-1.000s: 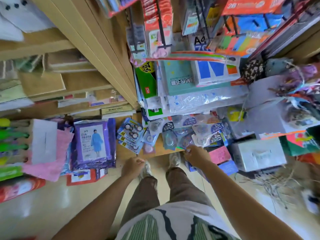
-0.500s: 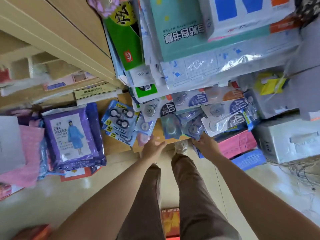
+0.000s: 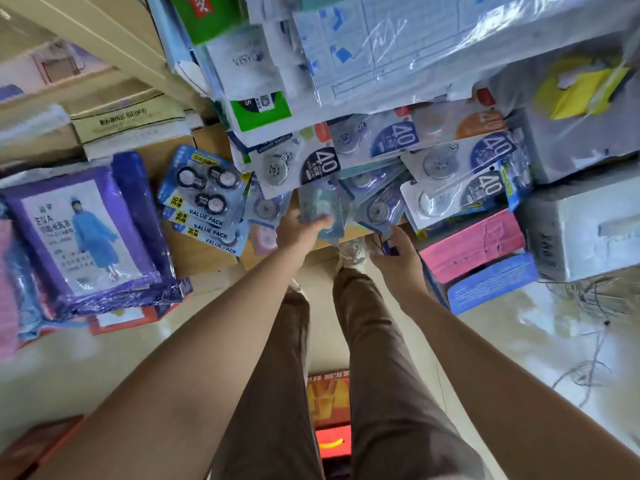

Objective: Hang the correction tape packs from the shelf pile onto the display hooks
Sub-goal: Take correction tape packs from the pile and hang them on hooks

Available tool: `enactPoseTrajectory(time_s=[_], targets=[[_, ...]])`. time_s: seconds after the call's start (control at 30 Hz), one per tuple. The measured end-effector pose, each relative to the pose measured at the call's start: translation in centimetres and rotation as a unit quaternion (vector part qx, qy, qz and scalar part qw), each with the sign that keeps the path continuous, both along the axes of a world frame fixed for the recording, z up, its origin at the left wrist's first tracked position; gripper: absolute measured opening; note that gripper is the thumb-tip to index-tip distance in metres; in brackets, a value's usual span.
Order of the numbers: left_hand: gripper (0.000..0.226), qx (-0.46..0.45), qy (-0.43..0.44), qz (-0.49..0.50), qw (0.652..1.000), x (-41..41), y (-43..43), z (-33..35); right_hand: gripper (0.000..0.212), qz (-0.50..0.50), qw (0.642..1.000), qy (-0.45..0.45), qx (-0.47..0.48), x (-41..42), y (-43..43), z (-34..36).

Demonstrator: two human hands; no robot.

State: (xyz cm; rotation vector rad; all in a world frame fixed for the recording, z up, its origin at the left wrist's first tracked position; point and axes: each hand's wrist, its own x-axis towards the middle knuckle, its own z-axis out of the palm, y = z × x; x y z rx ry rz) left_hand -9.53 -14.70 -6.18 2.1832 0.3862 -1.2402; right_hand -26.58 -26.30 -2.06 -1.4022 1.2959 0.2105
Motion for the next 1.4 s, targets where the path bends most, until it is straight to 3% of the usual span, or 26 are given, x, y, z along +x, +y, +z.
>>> enactPoseTrajectory(time_s=[0.1, 0.17, 0.3, 0.4, 0.5, 0.67, 0.77, 0.9, 1.07, 1.13, 1.23, 1.3, 1.4], targets=[[0.055, 0.018, -0.031, -0.008, 0.999, 1.1, 2.5, 1.7, 0.022, -0.089, 0.985, 0.074, -0.125, 0.4, 1.2, -0.6], [0.048, 0.019, -0.039, -0.030, 0.999, 1.6, 4.4, 2.7, 0.012, -0.120, 0.976, 0.098, -0.152, 1.2, 2.2, -0.5], [0.058, 0.000, -0.040, -0.061, 0.997, 2.0, 7.8, 4.3, 0.006, -0.047, 0.992, 0.104, -0.052, 3.6, 4.0, -1.4], [0.061, -0.001, -0.050, -0.065, 0.997, 1.7, 9.7, 5.2, 0.034, -0.044, 0.990, 0.126, 0.055, 5.7, 4.9, -3.6], [0.064, -0.023, -0.055, -0.032, 0.998, 1.1, 11.5, 5.9, 0.043, -0.101, 0.986, 0.116, 0.061, 7.8, 5.5, -5.2], [0.056, -0.041, -0.083, -0.034, 0.995, 0.5, 13.3, 7.6, 0.029, -0.164, 0.978, 0.105, 0.071, 10.6, 5.5, -5.1], [0.055, -0.035, -0.096, -0.050, 0.994, 0.5, 14.1, 8.2, 0.037, -0.117, 0.982, 0.118, 0.094, 11.0, 5.6, -4.9], [0.049, -0.037, -0.101, -0.050, 0.993, 0.8, 14.4, 9.2, 0.023, 0.034, 0.983, 0.146, 0.104, 9.6, 5.9, -3.3], [0.053, -0.061, -0.108, -0.049, 0.991, 1.2, 14.4, 11.6, 0.024, 0.097, 0.979, 0.140, 0.109, 5.5, 6.4, 0.4], [0.044, -0.068, -0.111, -0.060, 0.990, 1.4, 14.2, 13.3, 0.022, 0.135, 0.978, 0.125, 0.094, 4.7, 6.1, 2.7], [0.030, -0.080, -0.126, -0.091, 0.985, 2.1, 13.4, 16.8, 0.027, 0.143, 0.983, 0.098, 0.056, 4.5, 4.6, 7.2], [0.034, -0.087, -0.139, -0.112, 0.980, 2.7, 12.6, 19.5, 0.034, 0.132, 0.989, 0.068, 0.026, 5.1, 3.3, 10.6], [0.039, -0.107, -0.169, -0.144, 0.969, 3.7, 11.4, 23.9, 0.025, 0.115, 0.993, 0.025, -0.008, 6.3, 1.7, 15.9]])
